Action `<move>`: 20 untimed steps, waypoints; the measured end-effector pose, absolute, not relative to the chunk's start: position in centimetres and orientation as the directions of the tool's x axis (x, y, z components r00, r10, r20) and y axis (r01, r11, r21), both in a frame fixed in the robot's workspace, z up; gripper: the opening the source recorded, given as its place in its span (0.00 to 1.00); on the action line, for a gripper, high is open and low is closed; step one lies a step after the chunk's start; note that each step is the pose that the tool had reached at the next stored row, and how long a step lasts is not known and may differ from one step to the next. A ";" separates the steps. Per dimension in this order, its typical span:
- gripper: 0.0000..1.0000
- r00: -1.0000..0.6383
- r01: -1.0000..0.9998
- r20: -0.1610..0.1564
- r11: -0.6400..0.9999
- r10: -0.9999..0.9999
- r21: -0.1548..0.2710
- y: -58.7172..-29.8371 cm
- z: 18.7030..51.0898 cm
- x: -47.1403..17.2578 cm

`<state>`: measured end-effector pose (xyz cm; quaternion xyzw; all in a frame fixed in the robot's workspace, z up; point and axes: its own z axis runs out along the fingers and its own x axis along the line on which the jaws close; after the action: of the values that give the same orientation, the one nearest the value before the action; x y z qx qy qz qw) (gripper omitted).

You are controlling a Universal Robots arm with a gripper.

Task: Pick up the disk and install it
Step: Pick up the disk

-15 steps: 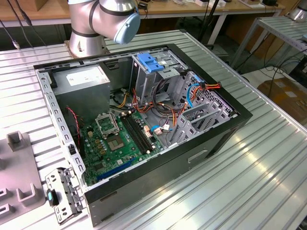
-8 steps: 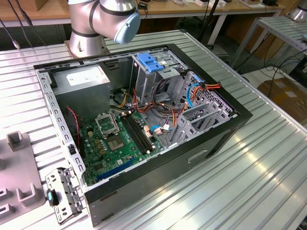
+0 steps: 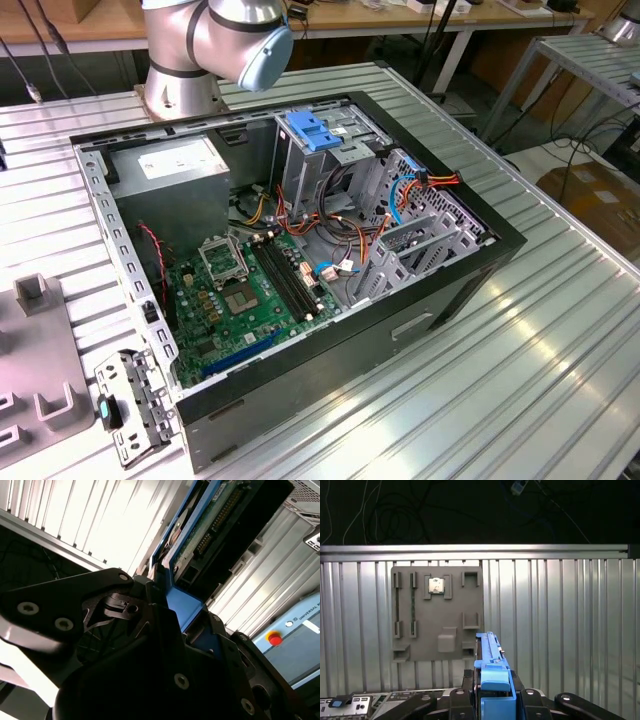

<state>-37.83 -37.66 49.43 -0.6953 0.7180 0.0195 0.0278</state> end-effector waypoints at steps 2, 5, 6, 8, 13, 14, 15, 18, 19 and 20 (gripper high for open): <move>0.37 -0.032 -0.999 -0.067 0.033 -0.997 -0.010 -37.7 49.4 -37.7; 0.37 -0.032 -0.999 -0.068 0.033 -0.997 -0.010 -37.7 49.4 -37.4; 0.37 -0.032 -0.999 -0.068 0.033 -0.997 -0.010 -37.7 49.4 -37.2; 0.37 -0.032 -0.999 -0.068 0.033 -0.997 -0.010 -37.8 49.4 -37.0; 0.37 -0.032 -0.999 -0.068 0.033 -0.997 -0.009 -38.0 49.4 -36.2; 0.37 -0.032 -0.999 -0.068 0.033 -0.997 -0.008 -38.0 49.4 -36.0; 0.37 -0.032 -0.999 -0.068 0.033 -0.997 -0.008 -38.1 49.4 -36.0; 0.37 -0.032 -0.999 -0.068 0.033 -0.997 -0.007 -38.3 49.4 -35.4; 0.37 -0.032 -0.999 -0.068 0.033 -0.997 -0.006 -38.4 49.4 -35.2; 0.37 -0.032 -0.999 -0.068 0.033 -0.997 -0.006 -38.5 49.4 -35.1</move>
<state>-35.05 -38.53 49.43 -0.6952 0.7180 0.0215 0.0264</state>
